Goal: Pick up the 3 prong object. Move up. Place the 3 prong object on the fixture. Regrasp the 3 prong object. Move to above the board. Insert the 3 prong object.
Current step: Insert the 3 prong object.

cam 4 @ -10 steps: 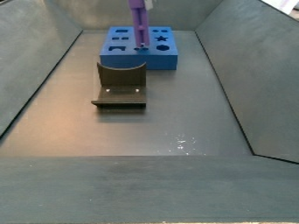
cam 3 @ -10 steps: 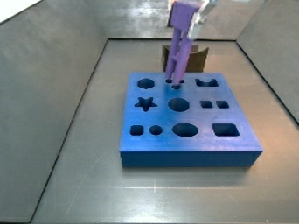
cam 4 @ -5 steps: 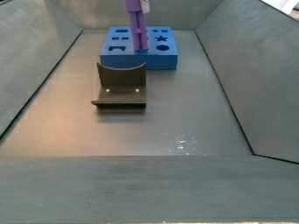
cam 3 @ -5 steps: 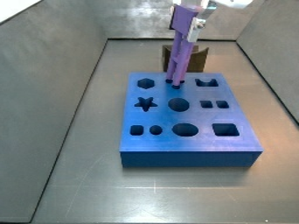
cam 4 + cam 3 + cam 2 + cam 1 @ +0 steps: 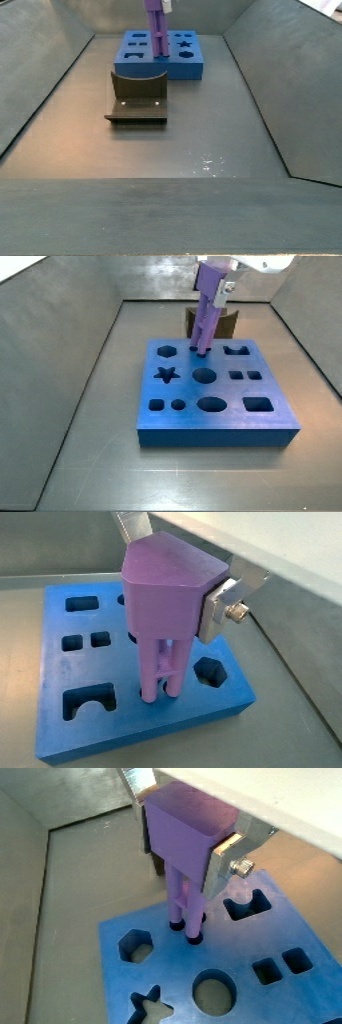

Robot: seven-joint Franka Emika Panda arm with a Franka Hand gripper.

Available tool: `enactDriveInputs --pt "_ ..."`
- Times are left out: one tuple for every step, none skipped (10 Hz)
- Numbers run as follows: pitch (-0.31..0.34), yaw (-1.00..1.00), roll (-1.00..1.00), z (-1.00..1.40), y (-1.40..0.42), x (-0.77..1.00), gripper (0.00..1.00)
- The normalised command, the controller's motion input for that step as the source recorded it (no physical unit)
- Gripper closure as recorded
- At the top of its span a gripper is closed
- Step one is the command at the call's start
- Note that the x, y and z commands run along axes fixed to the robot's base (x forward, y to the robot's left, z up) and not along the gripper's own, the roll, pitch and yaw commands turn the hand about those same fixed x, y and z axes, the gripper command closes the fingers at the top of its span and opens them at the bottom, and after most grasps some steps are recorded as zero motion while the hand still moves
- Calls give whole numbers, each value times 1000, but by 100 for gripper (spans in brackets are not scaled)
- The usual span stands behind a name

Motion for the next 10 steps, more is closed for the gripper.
enactDriveInputs --pt "-130 0 -344 -77 149 -117 100" --pt "-214 0 -493 -54 180 -117 100" --pt "-296 6 -420 -26 106 -117 100" --pt "-267 17 -261 -54 0 -129 100" --pt "-70 46 14 -46 -129 -9 100" --pt "-50 106 269 -109 -191 0 100" --pt "-76 117 367 -191 -103 0 100" --pt "-93 120 326 -374 -63 0 100" --pt "-100 71 257 -617 -91 31 100" --pt "-9 0 141 -694 -26 323 100"
